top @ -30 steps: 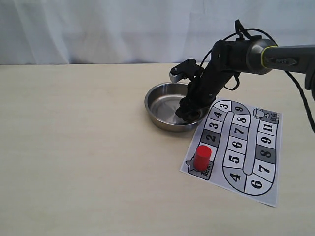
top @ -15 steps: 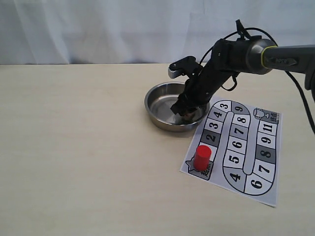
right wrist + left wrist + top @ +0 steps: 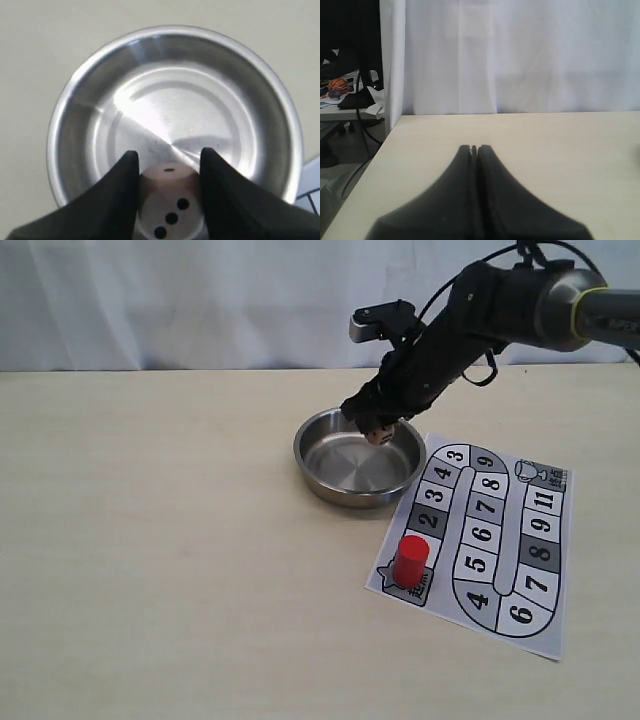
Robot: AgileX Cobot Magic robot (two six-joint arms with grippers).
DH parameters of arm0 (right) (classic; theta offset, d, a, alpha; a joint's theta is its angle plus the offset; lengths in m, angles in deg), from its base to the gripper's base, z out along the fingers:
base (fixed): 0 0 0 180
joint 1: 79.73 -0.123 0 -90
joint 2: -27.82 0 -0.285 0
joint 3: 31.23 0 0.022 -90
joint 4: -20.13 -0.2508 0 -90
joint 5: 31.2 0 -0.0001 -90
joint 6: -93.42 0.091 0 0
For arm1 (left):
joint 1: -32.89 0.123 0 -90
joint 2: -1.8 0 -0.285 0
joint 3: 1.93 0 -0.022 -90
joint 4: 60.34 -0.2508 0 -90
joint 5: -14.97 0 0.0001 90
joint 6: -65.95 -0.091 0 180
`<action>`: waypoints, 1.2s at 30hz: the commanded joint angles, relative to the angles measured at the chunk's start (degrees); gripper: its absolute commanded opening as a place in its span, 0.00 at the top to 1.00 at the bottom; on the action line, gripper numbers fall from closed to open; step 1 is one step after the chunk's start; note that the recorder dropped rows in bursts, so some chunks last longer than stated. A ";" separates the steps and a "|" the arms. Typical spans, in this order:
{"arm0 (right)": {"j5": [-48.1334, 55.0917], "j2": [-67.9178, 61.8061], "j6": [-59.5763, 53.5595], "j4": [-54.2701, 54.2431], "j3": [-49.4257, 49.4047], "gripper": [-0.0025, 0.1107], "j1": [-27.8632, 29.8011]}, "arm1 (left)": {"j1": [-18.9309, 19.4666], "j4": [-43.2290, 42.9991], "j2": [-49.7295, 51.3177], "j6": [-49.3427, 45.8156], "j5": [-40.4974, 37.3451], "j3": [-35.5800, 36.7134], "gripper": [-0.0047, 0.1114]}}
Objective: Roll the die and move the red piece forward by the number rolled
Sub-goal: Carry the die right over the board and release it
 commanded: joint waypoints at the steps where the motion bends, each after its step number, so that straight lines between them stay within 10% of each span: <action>1: 4.72 3.22 6.20 6.75 0.07 0.94 0.31 | -0.01 0.08 -0.06 0.13 0.34 -0.30 0.96; 36: 2.48 11.77 14.02 22.99 -16.15 0.94 30.62 | -0.01 0.08 -0.06 0.13 0.33 -0.30 0.96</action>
